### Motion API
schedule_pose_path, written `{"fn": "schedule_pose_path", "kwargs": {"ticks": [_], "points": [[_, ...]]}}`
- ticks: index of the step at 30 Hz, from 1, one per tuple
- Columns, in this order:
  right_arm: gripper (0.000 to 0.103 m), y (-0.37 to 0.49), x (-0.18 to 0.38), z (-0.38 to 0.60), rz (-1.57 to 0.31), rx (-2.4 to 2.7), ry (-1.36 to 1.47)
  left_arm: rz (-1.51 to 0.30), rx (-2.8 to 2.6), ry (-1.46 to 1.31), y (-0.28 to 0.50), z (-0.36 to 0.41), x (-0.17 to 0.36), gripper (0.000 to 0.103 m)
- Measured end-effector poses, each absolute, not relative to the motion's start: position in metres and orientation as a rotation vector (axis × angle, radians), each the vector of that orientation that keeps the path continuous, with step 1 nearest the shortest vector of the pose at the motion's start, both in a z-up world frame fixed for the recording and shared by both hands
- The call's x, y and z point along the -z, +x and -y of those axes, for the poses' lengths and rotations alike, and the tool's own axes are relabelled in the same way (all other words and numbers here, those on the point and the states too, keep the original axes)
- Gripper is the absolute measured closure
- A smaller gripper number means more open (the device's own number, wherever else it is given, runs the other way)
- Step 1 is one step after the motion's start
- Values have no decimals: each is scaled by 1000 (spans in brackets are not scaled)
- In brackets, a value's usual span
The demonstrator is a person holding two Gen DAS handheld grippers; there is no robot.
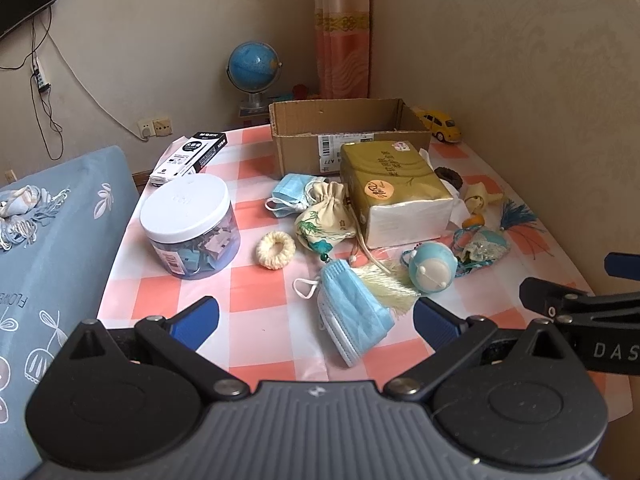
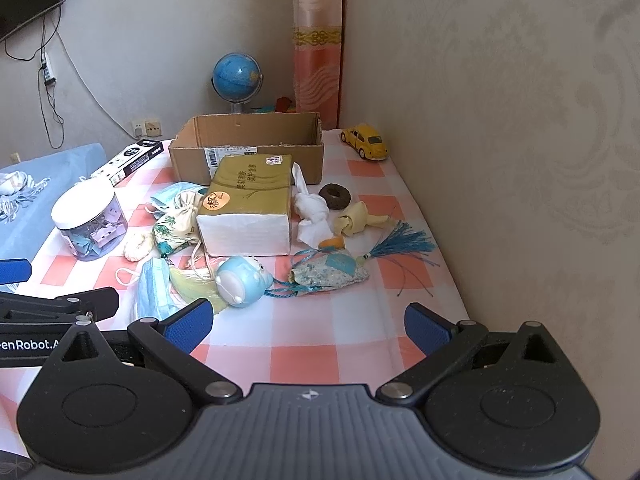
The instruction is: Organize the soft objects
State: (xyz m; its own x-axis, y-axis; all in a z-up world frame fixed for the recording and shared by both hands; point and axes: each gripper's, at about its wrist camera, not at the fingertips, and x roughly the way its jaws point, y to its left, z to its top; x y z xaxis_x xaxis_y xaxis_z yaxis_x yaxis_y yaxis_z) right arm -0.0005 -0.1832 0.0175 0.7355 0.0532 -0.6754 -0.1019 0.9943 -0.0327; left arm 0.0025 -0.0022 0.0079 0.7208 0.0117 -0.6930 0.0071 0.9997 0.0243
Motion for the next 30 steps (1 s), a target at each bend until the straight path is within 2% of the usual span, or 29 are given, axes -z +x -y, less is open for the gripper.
{"fn": "schedule_pose_path", "kwargs": {"ticks": [30], "points": [[0, -1, -23, 175, -712, -87, -120, -744, 15, 28, 6, 0, -12, 1]]}}
